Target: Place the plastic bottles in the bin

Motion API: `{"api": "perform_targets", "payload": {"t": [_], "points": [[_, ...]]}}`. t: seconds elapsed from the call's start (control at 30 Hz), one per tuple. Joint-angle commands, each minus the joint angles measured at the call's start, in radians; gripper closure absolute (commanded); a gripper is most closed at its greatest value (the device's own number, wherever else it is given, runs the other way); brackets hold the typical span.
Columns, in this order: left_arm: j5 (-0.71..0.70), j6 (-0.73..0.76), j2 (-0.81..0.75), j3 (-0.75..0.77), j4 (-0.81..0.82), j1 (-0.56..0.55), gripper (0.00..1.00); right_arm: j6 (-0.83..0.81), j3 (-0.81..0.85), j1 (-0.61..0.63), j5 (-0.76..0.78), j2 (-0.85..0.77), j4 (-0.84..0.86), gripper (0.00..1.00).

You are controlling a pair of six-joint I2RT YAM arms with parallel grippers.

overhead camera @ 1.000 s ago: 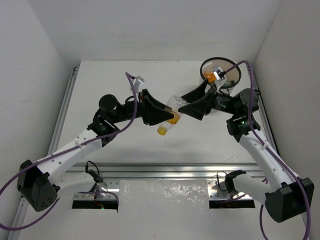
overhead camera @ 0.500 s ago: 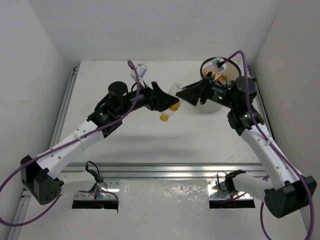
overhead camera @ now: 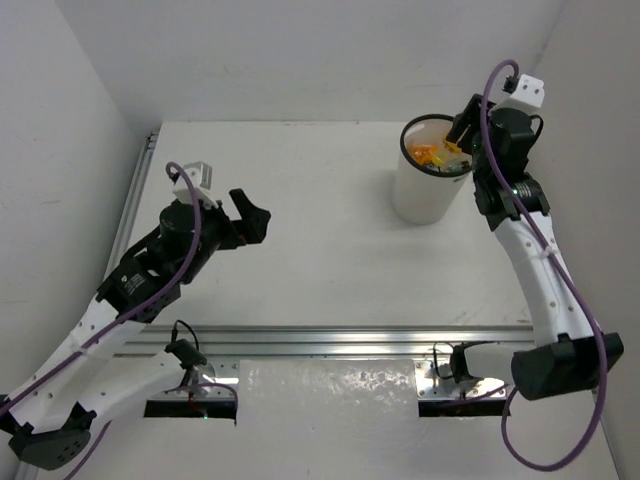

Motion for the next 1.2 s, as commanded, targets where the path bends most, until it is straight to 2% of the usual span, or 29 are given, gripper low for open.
{"api": "perform_targets", "payload": {"t": [0.0, 0.1, 0.27, 0.33, 0.37, 0.4, 0.43, 0.47, 0.5, 0.57, 0.67, 0.7, 0.83, 0.93, 1.03, 1.07, 1.1, 1.17], "points": [[-0.014, 0.114, -0.047, -0.063, -0.045, -0.001, 0.00, -0.102, 0.047, -0.024, 0.137, 0.064, 0.101, 1.00], [-0.033, 0.141, -0.080, -0.138, 0.012, -0.003, 0.00, -0.099, 0.046, -0.050, 0.076, 0.129, 0.147, 1.00], [0.036, 0.137, -0.058, -0.208, 0.027, 0.013, 0.00, -0.056, -0.006, -0.058, -0.029, 0.204, 0.142, 1.00], [0.010, 0.138, -0.061, -0.219, 0.027, 0.014, 0.00, -0.039, -0.037, -0.058, -0.055, 0.209, 0.147, 0.93], [0.004, 0.135, -0.066, -0.218, 0.023, 0.014, 0.00, -0.029, -0.058, -0.058, -0.066, 0.212, 0.151, 0.80], [-0.016, 0.131, -0.066, -0.216, 0.021, 0.014, 0.00, -0.027, -0.060, -0.058, -0.093, 0.216, 0.150, 0.59], [-0.032, 0.114, -0.066, -0.215, 0.011, 0.014, 0.00, -0.024, -0.055, -0.058, -0.101, 0.223, 0.130, 0.51], [-0.068, 0.106, -0.054, -0.205, 0.003, 0.017, 0.00, -0.020, -0.026, -0.058, -0.098, 0.239, 0.109, 0.38], [-0.080, 0.091, -0.046, -0.199, -0.005, 0.022, 0.00, -0.013, -0.003, -0.058, -0.092, 0.249, 0.055, 0.14], [-0.085, 0.083, -0.006, -0.175, -0.019, 0.043, 0.00, -0.024, 0.093, -0.058, -0.092, 0.282, -0.032, 0.02], [-0.053, 0.085, 0.046, -0.135, -0.019, 0.097, 0.00, -0.045, 0.274, -0.058, -0.057, 0.346, -0.147, 0.01], [-0.045, 0.092, 0.054, -0.126, -0.014, 0.123, 0.00, -0.061, 0.384, -0.058, -0.026, 0.368, -0.231, 0.01], [-0.022, 0.104, 0.075, -0.087, -0.011, 0.169, 0.00, -0.095, 0.588, -0.059, 0.022, 0.437, -0.385, 0.01], [-0.063, 0.117, 0.089, -0.072, -0.016, 0.181, 0.00, -0.099, 0.655, -0.056, 0.032, 0.414, -0.451, 0.01], [-0.129, 0.126, 0.100, -0.057, -0.022, 0.183, 0.00, -0.087, 0.597, -0.050, -0.013, 0.315, -0.553, 0.01], [-0.172, 0.124, 0.098, -0.050, -0.023, 0.183, 0.00, -0.088, 0.533, -0.045, -0.093, 0.264, -0.547, 0.01], [-0.190, 0.120, 0.089, -0.050, -0.025, 0.184, 0.00, -0.088, 0.383, -0.038, -0.125, 0.208, -0.534, 0.01], [-0.241, 0.108, 0.077, -0.055, -0.028, 0.184, 0.00, -0.092, 0.229, -0.033, -0.255, 0.021, -0.498, 0.01]]}}
